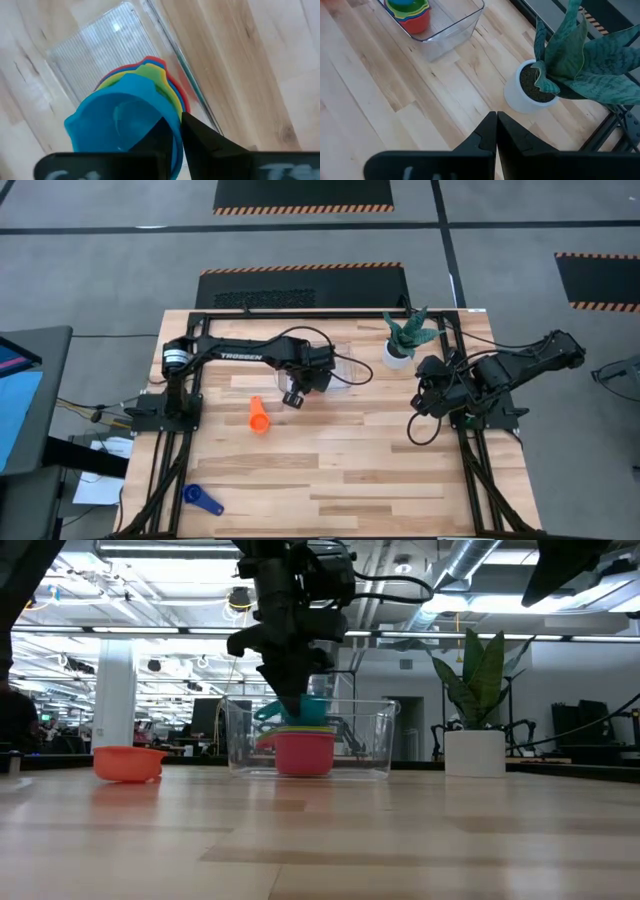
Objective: Nest measuring cups in basket
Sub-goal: Stack the light blue measuring on top of the green measuring cup in the transparent bin, then stack the orange measuring cup on top of the light blue measuring cup in the transparent bin
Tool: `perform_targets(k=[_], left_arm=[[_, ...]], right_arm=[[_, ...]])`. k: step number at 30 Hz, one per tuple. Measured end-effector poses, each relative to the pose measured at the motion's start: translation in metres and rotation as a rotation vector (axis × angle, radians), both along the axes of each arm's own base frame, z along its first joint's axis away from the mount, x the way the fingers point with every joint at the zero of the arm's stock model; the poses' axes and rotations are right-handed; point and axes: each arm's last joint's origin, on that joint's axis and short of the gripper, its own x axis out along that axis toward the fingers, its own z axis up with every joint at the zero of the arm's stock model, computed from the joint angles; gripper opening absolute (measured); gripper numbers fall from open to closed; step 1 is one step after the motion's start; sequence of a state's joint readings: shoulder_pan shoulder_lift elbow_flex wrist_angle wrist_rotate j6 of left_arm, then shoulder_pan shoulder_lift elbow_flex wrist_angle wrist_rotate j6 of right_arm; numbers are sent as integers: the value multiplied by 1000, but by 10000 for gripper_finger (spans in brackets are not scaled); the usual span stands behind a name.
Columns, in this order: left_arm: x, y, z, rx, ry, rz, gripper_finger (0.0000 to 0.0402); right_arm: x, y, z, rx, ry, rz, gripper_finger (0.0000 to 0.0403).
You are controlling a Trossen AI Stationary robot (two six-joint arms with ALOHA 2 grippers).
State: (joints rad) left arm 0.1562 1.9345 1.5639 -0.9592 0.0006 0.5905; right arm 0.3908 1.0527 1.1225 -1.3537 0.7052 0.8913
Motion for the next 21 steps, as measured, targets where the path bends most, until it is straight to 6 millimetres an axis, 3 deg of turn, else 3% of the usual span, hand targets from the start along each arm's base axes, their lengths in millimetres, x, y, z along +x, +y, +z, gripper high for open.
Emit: perform_targets(k=[21], left_arm=[[1,0,1,45,-3,15,85]], right_arm=[[0,0,0,0,1,1,33]])
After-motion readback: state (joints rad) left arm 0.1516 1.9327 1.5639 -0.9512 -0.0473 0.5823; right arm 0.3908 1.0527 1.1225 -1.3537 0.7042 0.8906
